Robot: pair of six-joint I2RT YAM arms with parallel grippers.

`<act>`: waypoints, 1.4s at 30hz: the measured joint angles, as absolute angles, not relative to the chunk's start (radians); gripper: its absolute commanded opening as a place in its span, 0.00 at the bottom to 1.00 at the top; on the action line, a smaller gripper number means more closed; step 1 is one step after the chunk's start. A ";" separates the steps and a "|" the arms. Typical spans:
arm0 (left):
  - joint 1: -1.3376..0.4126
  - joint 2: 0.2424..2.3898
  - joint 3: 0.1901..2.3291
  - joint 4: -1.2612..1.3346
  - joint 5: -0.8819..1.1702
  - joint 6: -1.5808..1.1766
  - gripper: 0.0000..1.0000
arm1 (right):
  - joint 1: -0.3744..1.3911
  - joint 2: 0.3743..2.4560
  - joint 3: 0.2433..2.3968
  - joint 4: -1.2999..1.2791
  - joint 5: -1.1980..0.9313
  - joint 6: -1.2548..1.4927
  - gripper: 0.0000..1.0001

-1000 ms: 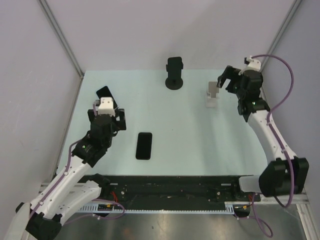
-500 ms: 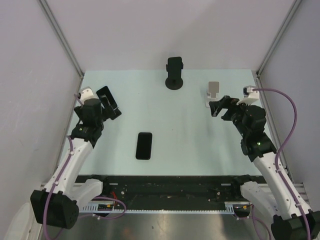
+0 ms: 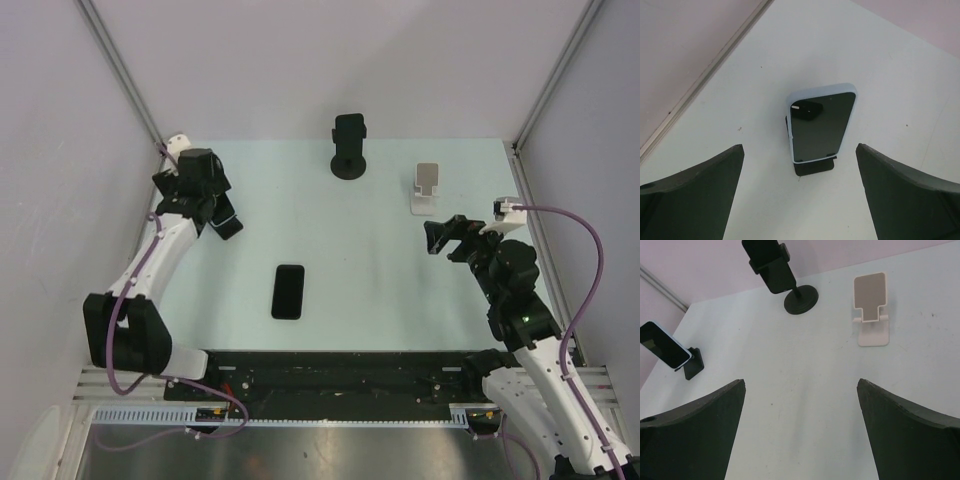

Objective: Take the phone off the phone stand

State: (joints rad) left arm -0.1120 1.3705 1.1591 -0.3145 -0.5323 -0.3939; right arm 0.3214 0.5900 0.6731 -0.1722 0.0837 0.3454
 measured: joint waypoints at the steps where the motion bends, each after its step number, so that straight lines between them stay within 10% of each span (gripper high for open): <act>1: -0.112 1.402 1.176 -0.313 -0.546 -0.394 1.00 | 0.321 0.586 0.672 -0.175 0.091 0.345 1.00; 42: -0.102 1.748 1.337 -0.292 -0.617 -0.490 0.98 | 0.322 0.609 0.668 -0.191 0.103 0.335 0.99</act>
State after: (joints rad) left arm -0.1017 1.7477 1.3373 -0.2920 -0.6170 -0.4904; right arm 0.3218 0.6086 0.6682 -0.1905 0.1032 0.3351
